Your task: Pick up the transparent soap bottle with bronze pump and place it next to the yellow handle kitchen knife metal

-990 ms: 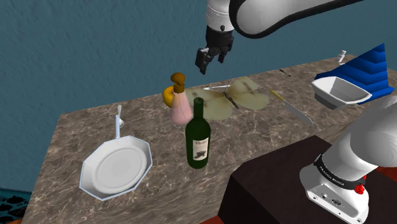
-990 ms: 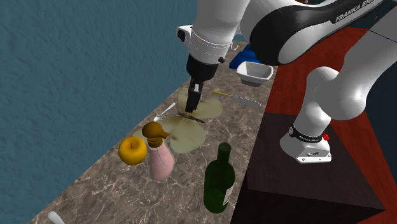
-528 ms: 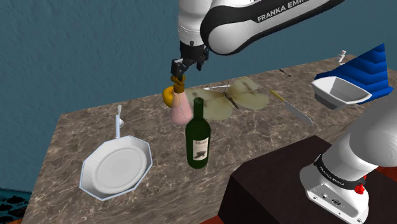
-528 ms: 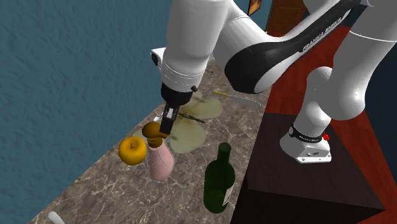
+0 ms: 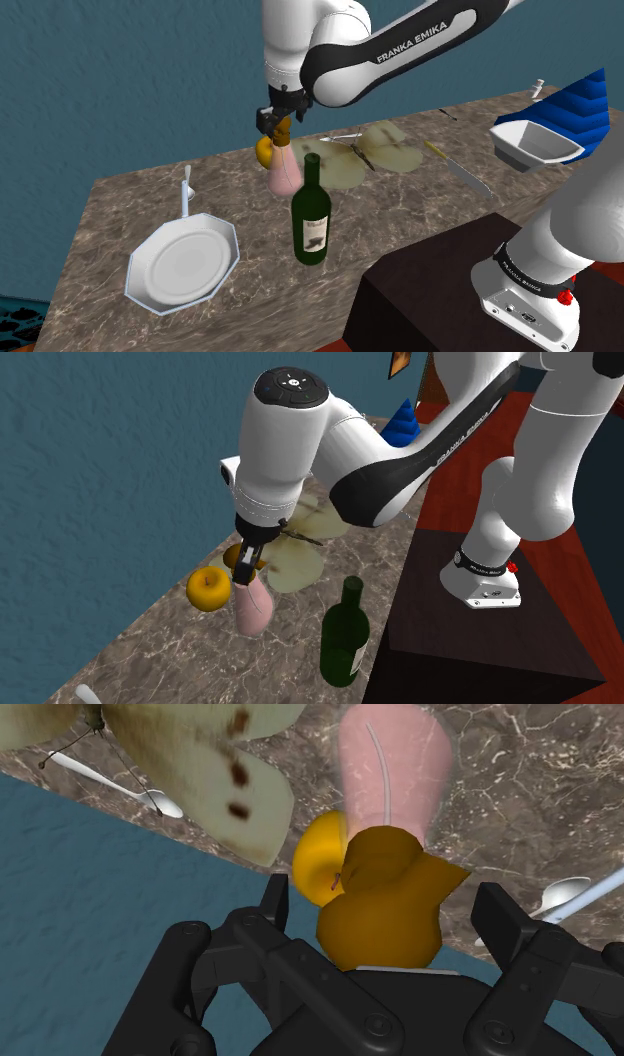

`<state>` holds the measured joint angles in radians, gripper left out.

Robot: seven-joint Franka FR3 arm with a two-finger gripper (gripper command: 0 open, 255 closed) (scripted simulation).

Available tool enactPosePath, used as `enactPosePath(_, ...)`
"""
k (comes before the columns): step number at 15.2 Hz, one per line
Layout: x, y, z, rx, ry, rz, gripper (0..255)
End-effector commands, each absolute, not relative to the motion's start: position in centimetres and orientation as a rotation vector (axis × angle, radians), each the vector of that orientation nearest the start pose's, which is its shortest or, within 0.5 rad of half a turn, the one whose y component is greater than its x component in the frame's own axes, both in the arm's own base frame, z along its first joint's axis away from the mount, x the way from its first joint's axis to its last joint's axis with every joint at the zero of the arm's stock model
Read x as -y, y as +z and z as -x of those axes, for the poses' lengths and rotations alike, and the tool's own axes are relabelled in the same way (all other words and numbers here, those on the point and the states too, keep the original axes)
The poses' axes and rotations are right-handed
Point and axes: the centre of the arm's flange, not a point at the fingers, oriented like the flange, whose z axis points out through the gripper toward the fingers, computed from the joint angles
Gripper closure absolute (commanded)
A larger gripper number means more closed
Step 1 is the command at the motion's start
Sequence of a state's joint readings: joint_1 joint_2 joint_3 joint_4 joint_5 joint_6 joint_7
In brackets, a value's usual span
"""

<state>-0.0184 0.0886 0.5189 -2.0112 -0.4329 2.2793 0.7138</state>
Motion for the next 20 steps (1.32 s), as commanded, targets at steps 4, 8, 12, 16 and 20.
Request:
enactPosePath(4,-26.7,42.32,-52.89,0.053,-0.55,3.239,0)
enactPosePath(8,-26.7,42.32,-52.89,0.053,-0.55,3.239,0)
enactPosePath(12,-26.71,42.32,-52.89,0.053,-0.55,3.239,255)
enactPosePath(16,-26.7,42.32,-52.89,0.053,-0.55,3.239,255)
enactPosePath(20,-26.7,42.84,-52.88,0.053,-0.55,3.239,255)
